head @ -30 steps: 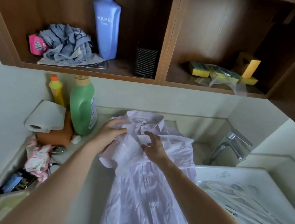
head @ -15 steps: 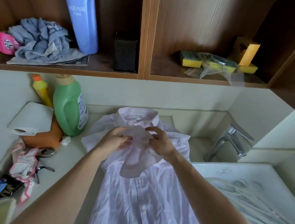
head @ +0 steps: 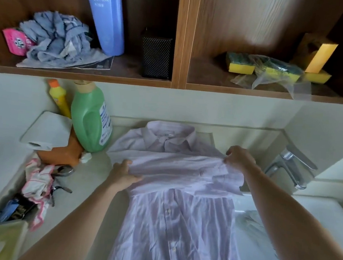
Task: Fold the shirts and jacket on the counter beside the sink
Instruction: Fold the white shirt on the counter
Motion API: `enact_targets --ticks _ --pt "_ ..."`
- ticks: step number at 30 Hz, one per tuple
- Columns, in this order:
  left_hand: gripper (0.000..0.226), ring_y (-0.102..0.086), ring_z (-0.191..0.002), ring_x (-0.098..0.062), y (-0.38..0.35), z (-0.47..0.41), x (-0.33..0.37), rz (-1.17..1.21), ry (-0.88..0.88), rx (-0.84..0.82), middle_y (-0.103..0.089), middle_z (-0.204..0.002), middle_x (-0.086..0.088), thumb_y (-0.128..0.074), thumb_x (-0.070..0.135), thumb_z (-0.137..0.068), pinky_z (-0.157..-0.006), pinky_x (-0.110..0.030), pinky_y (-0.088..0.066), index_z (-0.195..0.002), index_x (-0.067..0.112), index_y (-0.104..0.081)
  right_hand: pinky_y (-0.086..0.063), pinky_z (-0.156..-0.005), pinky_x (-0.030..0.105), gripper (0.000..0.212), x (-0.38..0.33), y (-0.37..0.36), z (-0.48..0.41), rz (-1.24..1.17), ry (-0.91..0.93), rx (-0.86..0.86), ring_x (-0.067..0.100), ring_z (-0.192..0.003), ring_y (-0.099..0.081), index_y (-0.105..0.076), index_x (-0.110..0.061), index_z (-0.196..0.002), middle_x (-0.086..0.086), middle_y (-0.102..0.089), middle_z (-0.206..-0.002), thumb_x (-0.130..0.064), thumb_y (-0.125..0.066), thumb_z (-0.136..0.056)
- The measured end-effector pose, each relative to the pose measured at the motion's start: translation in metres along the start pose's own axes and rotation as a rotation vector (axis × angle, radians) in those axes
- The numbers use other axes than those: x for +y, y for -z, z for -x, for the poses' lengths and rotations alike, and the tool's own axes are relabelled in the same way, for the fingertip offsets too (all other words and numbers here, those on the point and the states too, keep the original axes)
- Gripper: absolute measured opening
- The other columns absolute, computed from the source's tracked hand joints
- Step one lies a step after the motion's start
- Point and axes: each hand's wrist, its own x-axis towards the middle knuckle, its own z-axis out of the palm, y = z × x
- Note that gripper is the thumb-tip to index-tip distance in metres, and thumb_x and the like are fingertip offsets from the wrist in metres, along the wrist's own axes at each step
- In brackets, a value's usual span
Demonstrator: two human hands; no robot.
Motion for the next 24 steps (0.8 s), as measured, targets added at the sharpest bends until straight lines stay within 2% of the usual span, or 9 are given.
enact_targets --ticks 4,7,9,12,14,17,19,22,24 --pt "0.111 -0.036 -0.135 -0.045 -0.006 -0.003 -0.011 -0.029 0.194 0.046 -0.014 -0.151 -0.020 -0.080 0.056 -0.073 -0.111 -0.046 -0.038 -0.155 0.028 -0.011 -0.049 -0.091 0.036 0.060 0.018 -0.030 0.002 -0.182 -0.100 0.036 0.032 -0.117 -0.058 -0.052 -0.020 -0.132 0.010 -0.060 -0.128 -0.046 -0.072 -0.082" --pt "0.112 -0.039 -0.134 -0.043 -0.007 -0.007 -0.014 0.097 0.235 0.100 -0.019 -0.153 -0.024 -0.079 0.049 -0.077 -0.108 -0.042 -0.040 -0.157 0.025 -0.004 -0.047 -0.082 0.031 0.074 0.036 -0.046 0.003 -0.350 -0.187 0.052 0.032 -0.113 -0.060 -0.051 -0.011 -0.131 0.014 -0.062 -0.123 -0.052 -0.079 -0.075" --pt "0.109 -0.045 -0.132 -0.037 -0.007 -0.009 -0.015 0.240 0.178 0.088 -0.033 -0.152 -0.018 -0.084 0.034 -0.076 -0.106 -0.039 -0.043 -0.156 0.021 -0.011 -0.047 -0.079 0.029 0.068 0.042 -0.050 0.003 -0.412 -0.199 0.092 0.029 -0.104 -0.063 -0.058 -0.012 -0.126 0.014 -0.066 -0.116 -0.047 -0.082 -0.074" --pt "0.089 -0.058 -0.111 -0.024 -0.009 -0.010 -0.013 0.231 0.036 0.098 -0.055 -0.139 -0.006 -0.083 0.013 -0.075 -0.091 -0.033 -0.048 -0.149 0.020 -0.033 -0.048 -0.072 0.026 0.056 0.034 -0.043 0.004 -0.521 -0.157 0.179 0.024 -0.090 -0.062 -0.057 -0.018 -0.122 0.010 -0.064 -0.111 -0.038 -0.081 -0.077" --pt "0.075 -0.057 -0.103 -0.020 -0.007 -0.011 -0.011 0.190 -0.016 0.152 -0.059 -0.134 -0.006 -0.076 0.007 -0.079 -0.081 -0.028 -0.045 -0.145 0.019 -0.043 -0.044 -0.055 0.017 0.046 0.024 -0.032 0.005 -0.626 -0.110 0.281 0.013 -0.071 -0.058 -0.055 -0.024 -0.119 0.005 -0.062 -0.100 -0.032 -0.078 -0.080" --pt "0.057 -0.058 -0.116 -0.030 0.003 -0.014 -0.019 0.052 -0.016 0.243 -0.060 -0.134 -0.012 -0.060 0.003 -0.086 -0.090 -0.033 -0.047 -0.141 0.013 -0.051 -0.035 -0.040 0.006 0.034 0.007 -0.017 0.010 -0.766 0.008 0.435 0.003 -0.062 -0.051 -0.056 -0.027 -0.114 -0.007 -0.055 -0.079 -0.023 -0.073 -0.085" --pt "0.052 -0.057 -0.120 -0.034 0.007 -0.016 -0.028 -0.007 0.004 0.277 -0.061 -0.133 -0.015 -0.057 0.004 -0.087 -0.096 -0.036 -0.047 -0.138 0.010 -0.055 -0.039 -0.044 0.006 0.030 -0.001 -0.011 0.015 -0.824 0.075 0.507 0.005 -0.065 -0.054 -0.057 -0.031 -0.111 -0.008 -0.056 -0.078 -0.020 -0.070 -0.086" --pt "0.046 -0.060 -0.115 -0.032 0.008 -0.017 -0.030 0.075 0.033 0.301 -0.063 -0.130 -0.015 -0.064 0.014 -0.088 -0.087 -0.032 -0.045 -0.133 0.009 -0.057 -0.051 -0.060 0.026 0.027 -0.002 -0.020 0.016 -0.790 0.087 0.501 0.020 -0.071 -0.062 -0.057 -0.034 -0.110 -0.003 -0.062 -0.081 -0.020 -0.065 -0.088" --pt "0.066 -0.055 -0.123 -0.032 0.006 -0.017 -0.025 0.192 0.040 0.265 -0.054 -0.140 -0.018 -0.075 0.030 -0.084 -0.096 -0.035 -0.046 -0.140 0.006 -0.049 -0.049 -0.066 0.030 0.036 0.004 -0.033 0.014 -0.730 -0.036 0.373 0.025 -0.079 -0.061 -0.055 -0.030 -0.121 0.008 -0.066 -0.097 -0.024 -0.065 -0.088"
